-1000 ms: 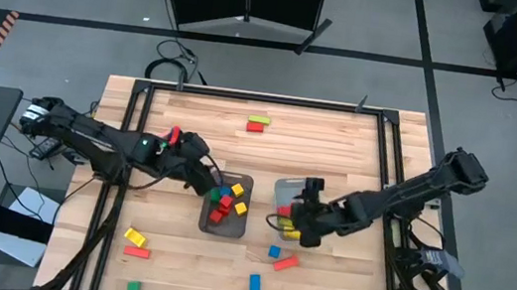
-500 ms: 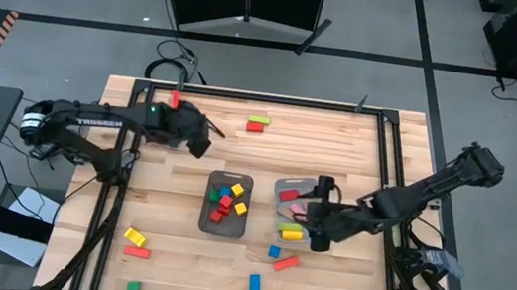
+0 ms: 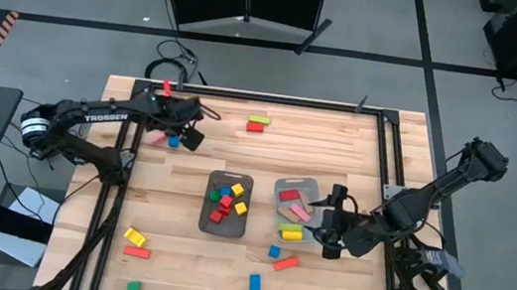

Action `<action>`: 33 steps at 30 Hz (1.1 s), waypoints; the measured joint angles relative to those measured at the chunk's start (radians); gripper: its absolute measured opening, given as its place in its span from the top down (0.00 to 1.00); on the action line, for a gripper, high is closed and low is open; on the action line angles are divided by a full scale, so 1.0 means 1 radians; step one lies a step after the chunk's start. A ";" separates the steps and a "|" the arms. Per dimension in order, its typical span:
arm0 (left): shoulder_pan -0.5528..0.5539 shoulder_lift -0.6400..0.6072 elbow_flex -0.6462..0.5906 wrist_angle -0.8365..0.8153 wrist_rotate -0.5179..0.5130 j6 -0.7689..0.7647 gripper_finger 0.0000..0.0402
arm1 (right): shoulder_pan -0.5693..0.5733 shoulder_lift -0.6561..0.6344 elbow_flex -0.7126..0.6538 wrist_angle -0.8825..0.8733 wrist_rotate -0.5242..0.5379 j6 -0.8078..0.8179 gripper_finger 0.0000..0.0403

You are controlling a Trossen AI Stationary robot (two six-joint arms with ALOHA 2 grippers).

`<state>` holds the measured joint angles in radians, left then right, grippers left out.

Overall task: Sort blocks by size
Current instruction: Put the top large blue block into the gray bin

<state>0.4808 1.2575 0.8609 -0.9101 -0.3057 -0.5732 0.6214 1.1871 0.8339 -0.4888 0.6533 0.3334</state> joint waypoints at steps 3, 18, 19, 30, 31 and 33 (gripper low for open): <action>0.002 -0.001 -0.041 0.002 0.008 -0.035 0.32 | 0.005 -0.002 -0.038 0.061 0.001 0.001 0.28; 0.002 -0.002 -0.212 0.164 0.049 -0.149 0.25 | 0.004 -0.002 -0.098 0.189 0.010 -0.019 0.28; 0.002 -0.002 -0.218 0.188 0.057 -0.147 0.25 | 0.003 -0.002 -0.098 0.193 0.011 -0.020 0.28; 0.030 -0.001 -0.260 0.209 0.058 -0.140 0.25 | 0.003 -0.002 -0.098 0.211 0.012 -0.023 0.28; 0.028 -0.001 -0.259 0.214 0.063 -0.140 0.25 | 0.003 -0.002 -0.098 0.211 0.012 -0.022 0.28; 0.021 -0.002 -0.251 0.219 0.068 -0.139 0.25 | 0.003 -0.002 -0.098 0.211 0.012 -0.023 0.28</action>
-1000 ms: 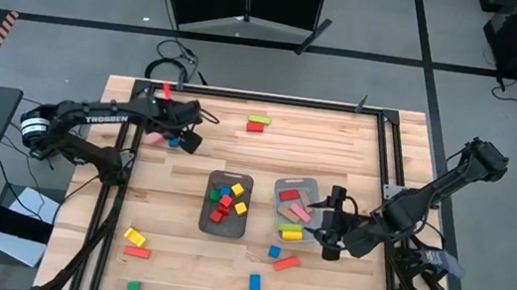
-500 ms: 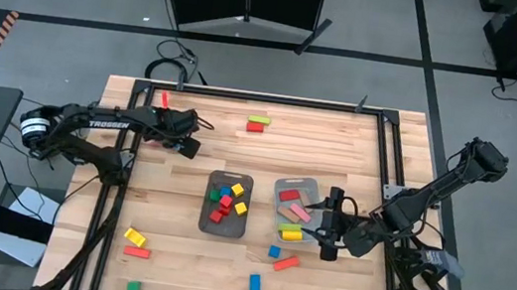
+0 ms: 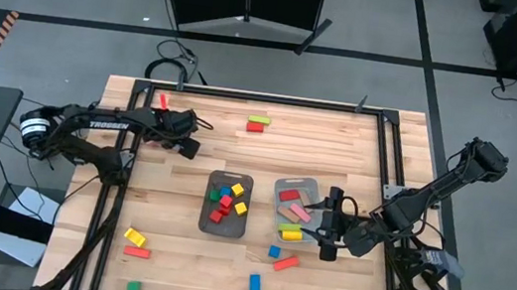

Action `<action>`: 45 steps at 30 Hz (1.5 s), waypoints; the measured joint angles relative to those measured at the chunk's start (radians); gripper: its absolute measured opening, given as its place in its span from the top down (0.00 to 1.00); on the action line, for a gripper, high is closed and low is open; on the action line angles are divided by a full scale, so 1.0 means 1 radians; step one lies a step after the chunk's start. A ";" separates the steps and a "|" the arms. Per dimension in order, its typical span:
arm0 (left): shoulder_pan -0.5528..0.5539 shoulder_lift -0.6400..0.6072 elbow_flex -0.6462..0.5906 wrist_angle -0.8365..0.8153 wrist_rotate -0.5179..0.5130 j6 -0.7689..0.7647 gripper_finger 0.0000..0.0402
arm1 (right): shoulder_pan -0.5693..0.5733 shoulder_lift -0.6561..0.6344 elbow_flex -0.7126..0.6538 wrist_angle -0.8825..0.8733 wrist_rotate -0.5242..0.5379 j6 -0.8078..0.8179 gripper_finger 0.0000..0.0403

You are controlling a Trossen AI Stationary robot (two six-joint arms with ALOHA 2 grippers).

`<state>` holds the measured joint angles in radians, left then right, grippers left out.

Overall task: Sort blocks by size
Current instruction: Put the top large blue block into the gray bin

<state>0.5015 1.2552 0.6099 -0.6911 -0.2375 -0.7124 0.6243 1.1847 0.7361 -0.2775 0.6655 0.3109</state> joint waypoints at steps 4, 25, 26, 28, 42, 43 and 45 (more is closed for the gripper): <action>-0.005 0.000 0.003 0.001 -0.037 0.016 0.25 | 0.000 0.000 0.000 0.000 0.000 0.000 0.28; -0.002 0.000 -0.018 0.122 -0.039 0.440 0.25 | -0.025 0.000 0.000 0.008 0.004 0.001 0.28; -0.008 0.000 -0.018 0.120 -0.039 0.490 0.25 | -0.028 0.000 0.000 0.008 0.004 0.001 0.28; -0.023 0.000 -0.013 0.110 -0.039 0.597 0.25 | -0.034 0.000 0.000 0.008 0.004 -0.003 0.28; -0.044 0.065 0.058 -0.027 -0.068 1.295 0.25 | -0.082 0.000 0.000 0.009 -0.022 -0.026 0.31; -0.044 0.080 0.060 -0.018 -0.079 1.313 0.25 | -0.085 0.000 0.000 0.010 -0.028 -0.027 0.32; -0.043 0.105 0.061 0.001 -0.095 1.342 0.25 | -0.085 0.001 0.000 0.012 -0.031 -0.042 0.32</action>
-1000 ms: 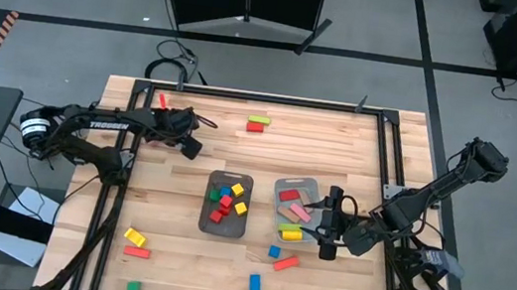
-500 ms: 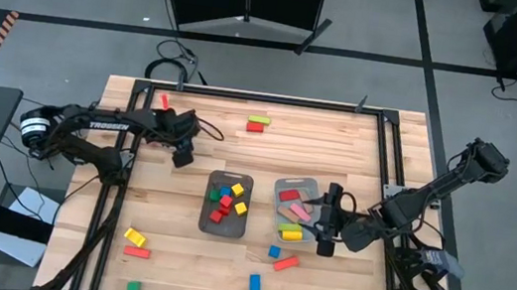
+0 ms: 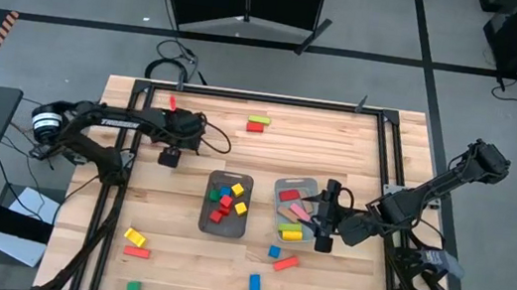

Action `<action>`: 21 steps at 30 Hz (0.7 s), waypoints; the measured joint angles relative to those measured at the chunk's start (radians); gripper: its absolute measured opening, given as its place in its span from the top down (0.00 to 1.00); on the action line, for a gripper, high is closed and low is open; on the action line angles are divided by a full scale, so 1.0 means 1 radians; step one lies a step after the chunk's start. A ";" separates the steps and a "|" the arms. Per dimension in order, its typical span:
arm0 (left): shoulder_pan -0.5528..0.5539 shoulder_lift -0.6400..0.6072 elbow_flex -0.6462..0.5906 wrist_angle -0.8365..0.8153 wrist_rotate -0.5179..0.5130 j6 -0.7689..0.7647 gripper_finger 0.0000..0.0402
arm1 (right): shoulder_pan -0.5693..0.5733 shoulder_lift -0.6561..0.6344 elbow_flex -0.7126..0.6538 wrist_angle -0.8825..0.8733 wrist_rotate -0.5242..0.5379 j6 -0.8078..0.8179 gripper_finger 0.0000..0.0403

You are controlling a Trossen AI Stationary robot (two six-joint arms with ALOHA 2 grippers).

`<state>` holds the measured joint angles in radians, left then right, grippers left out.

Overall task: Sort blocks by size
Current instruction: Put the top large blue block into the gray bin

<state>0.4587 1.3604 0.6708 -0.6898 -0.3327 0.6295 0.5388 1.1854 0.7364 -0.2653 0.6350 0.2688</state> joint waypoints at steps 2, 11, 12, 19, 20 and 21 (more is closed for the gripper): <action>0.001 0.020 0.000 0.040 -0.026 0.034 0.25 | -0.004 0.000 0.000 0.004 0.000 -0.017 0.33; 0.047 0.099 0.003 0.115 -0.020 0.108 0.25 | -0.011 0.000 0.000 0.003 -0.008 -0.035 0.34; 0.056 0.109 0.005 0.114 -0.009 0.123 0.25 | -0.011 0.000 0.000 0.003 -0.008 -0.036 0.35; 0.083 0.151 0.011 0.098 0.033 0.134 0.38 | -0.012 0.000 0.000 0.003 -0.009 -0.038 0.36; 0.083 0.153 0.017 0.085 0.040 0.121 0.43 | -0.012 0.000 0.000 0.003 -0.009 -0.037 0.36; 0.083 0.156 0.025 0.066 0.046 0.101 0.49 | -0.012 0.000 0.000 0.004 -0.009 -0.037 0.36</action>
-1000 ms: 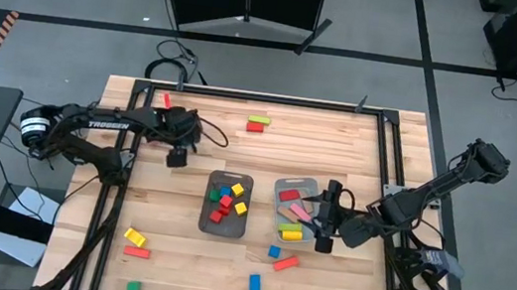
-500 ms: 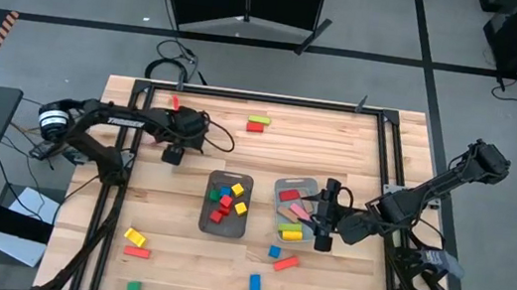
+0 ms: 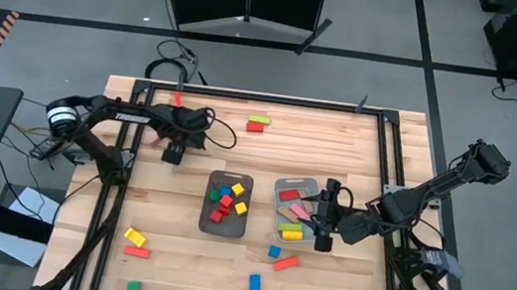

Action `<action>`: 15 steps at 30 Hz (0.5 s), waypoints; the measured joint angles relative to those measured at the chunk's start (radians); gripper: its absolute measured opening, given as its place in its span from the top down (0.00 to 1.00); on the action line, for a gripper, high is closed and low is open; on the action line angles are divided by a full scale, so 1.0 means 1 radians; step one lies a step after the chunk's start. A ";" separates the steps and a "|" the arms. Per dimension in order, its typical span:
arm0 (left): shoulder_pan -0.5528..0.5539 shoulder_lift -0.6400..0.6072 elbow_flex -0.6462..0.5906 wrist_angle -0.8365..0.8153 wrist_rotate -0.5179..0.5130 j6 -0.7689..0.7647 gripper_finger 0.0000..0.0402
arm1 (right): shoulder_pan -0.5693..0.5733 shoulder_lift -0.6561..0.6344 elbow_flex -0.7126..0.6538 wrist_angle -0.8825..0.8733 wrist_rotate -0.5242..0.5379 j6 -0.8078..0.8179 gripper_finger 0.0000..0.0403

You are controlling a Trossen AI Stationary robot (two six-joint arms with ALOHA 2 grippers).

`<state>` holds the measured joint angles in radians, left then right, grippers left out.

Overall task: Sort blocks by size
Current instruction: Put the top large blue block into the gray bin

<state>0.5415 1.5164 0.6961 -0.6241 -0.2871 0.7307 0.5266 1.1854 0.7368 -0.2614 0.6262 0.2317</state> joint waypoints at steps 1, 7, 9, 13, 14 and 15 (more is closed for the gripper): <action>0.000 0.001 0.010 -0.015 0.008 -0.011 0.57 | 0.000 0.000 0.000 0.002 0.000 0.000 0.36; 0.003 -0.010 0.077 -0.098 0.105 -0.134 0.65 | 0.003 0.000 0.001 0.067 -0.001 -0.029 0.37; -0.003 -0.056 0.102 -0.077 0.178 -0.146 0.65 | 0.013 -0.003 0.015 0.075 -0.001 -0.049 0.37; -0.014 -0.193 0.139 -0.011 0.360 -0.188 0.65 | 0.044 -0.025 0.067 0.081 -0.002 -0.095 0.38; -0.015 -0.240 0.148 0.025 0.442 -0.201 0.65 | 0.053 -0.032 0.082 0.081 -0.001 -0.109 0.39; -0.015 -0.290 0.152 0.079 0.538 -0.219 0.65 | 0.061 -0.039 0.094 0.082 -0.001 -0.123 0.39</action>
<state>0.5266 1.2265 0.8477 -0.5450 0.2508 0.5116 0.5875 1.1466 0.8309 -0.1795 0.6250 0.1088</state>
